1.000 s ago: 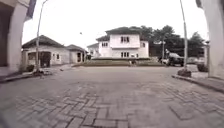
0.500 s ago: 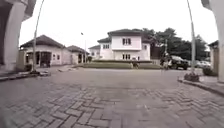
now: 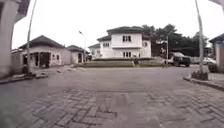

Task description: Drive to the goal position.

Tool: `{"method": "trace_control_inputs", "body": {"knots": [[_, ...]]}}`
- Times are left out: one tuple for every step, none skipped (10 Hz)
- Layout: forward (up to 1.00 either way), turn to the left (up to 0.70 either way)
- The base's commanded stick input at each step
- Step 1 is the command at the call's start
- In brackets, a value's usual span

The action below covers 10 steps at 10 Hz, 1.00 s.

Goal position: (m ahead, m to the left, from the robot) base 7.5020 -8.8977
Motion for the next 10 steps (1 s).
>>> {"method": "trace_control_inputs", "body": {"knots": [[0.70,0.00],[0.70,0.00],[0.70,0.00],[0.70,0.00],[0.70,0.00],[0.70,-0.20],[0.70,-0.35],[0.70,-0.34],[0.70,-0.24],[0.70,0.00]]}}
